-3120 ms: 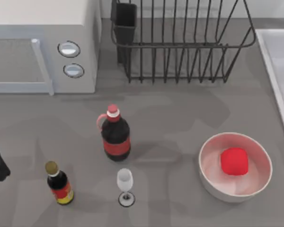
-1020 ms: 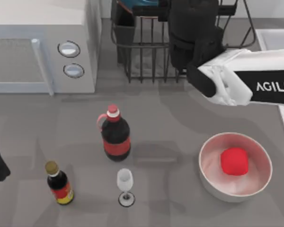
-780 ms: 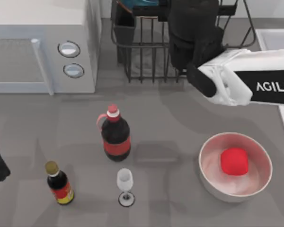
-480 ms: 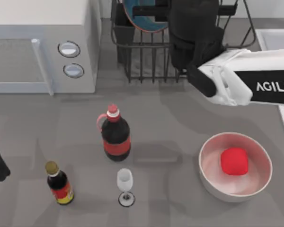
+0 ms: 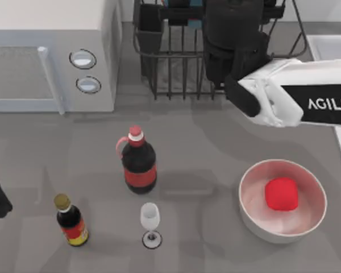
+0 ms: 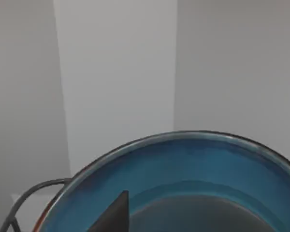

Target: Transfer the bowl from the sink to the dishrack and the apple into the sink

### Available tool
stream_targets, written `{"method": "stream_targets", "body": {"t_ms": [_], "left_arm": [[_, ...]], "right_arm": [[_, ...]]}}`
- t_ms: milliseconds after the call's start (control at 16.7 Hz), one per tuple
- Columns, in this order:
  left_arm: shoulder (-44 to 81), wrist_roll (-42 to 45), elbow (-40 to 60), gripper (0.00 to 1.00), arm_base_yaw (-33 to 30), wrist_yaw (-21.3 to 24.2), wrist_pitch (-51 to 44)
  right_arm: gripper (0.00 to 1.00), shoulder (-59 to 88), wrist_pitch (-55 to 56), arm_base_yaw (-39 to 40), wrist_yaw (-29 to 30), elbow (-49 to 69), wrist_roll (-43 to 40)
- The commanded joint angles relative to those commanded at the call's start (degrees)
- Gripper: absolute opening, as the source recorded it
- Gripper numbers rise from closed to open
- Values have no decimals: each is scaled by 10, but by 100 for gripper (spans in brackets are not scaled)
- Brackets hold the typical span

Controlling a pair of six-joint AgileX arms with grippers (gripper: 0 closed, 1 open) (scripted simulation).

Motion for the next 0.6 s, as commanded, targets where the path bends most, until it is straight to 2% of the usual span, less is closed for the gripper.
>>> {"method": "stream_targets", "body": {"t_ms": [600], "left_arm": [[0,0,0,100,0,0,0]], "right_arm": [[100,-14,-4,-4,-11,-15,1]]}}
